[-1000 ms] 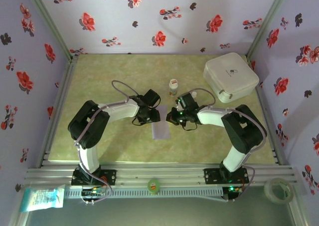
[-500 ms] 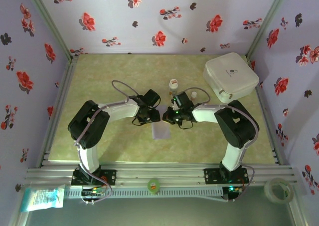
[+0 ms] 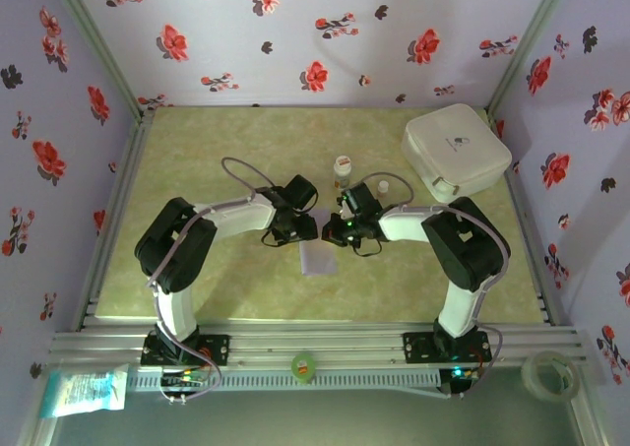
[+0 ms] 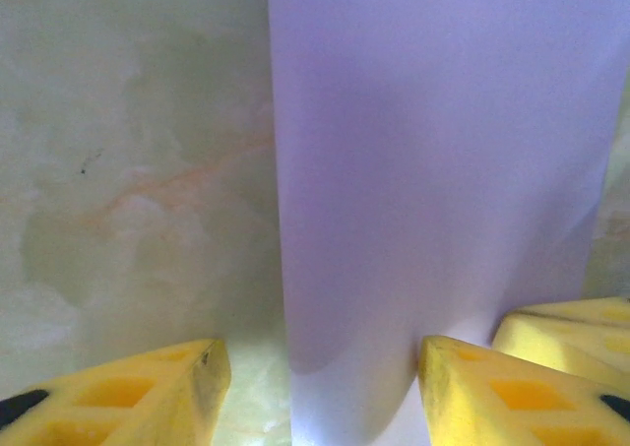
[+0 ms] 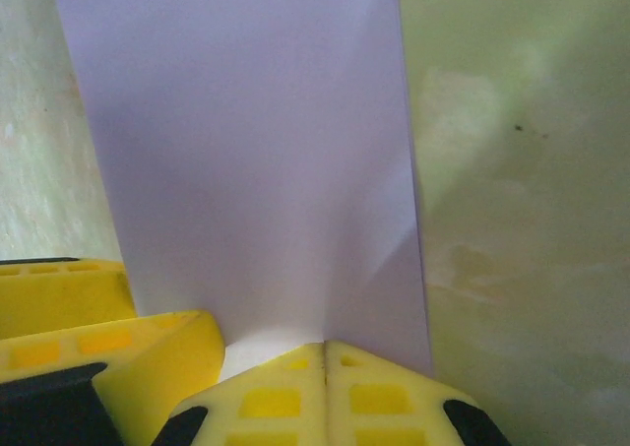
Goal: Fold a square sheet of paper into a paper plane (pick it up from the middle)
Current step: Hold the square sheet of paper at the center of the table, then first fold the square sheet of paper in half at the center of the table.
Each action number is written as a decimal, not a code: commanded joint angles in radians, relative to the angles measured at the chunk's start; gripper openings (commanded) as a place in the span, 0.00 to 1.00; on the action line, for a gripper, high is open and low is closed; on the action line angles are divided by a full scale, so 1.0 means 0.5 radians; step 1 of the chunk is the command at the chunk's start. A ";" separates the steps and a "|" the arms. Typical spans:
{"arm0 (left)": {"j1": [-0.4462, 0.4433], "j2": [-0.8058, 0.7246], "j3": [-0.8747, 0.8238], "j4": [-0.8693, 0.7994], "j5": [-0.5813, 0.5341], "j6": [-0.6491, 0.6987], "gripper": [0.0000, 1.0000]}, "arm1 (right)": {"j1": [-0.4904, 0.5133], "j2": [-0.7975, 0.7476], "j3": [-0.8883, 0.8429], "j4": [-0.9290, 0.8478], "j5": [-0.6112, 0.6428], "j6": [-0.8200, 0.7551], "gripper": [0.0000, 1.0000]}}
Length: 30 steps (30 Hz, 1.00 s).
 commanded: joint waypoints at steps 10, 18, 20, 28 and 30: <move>0.133 -0.532 -0.285 0.277 0.074 0.051 0.43 | -0.013 0.076 0.062 -0.351 0.178 -0.111 0.00; 0.156 -0.433 -0.569 1.148 0.811 -0.160 0.00 | -0.013 0.063 0.065 -0.351 0.203 -0.082 0.00; 0.159 -0.385 -0.594 1.192 0.843 -0.185 0.00 | -0.013 0.063 0.068 -0.357 0.205 -0.081 0.00; 0.174 -0.283 -0.639 1.129 0.797 -0.108 0.00 | -0.013 0.064 0.069 -0.373 0.211 -0.082 0.00; 0.177 -0.258 -0.650 1.105 0.773 -0.081 0.00 | -0.013 0.065 0.068 -0.373 0.211 -0.080 0.00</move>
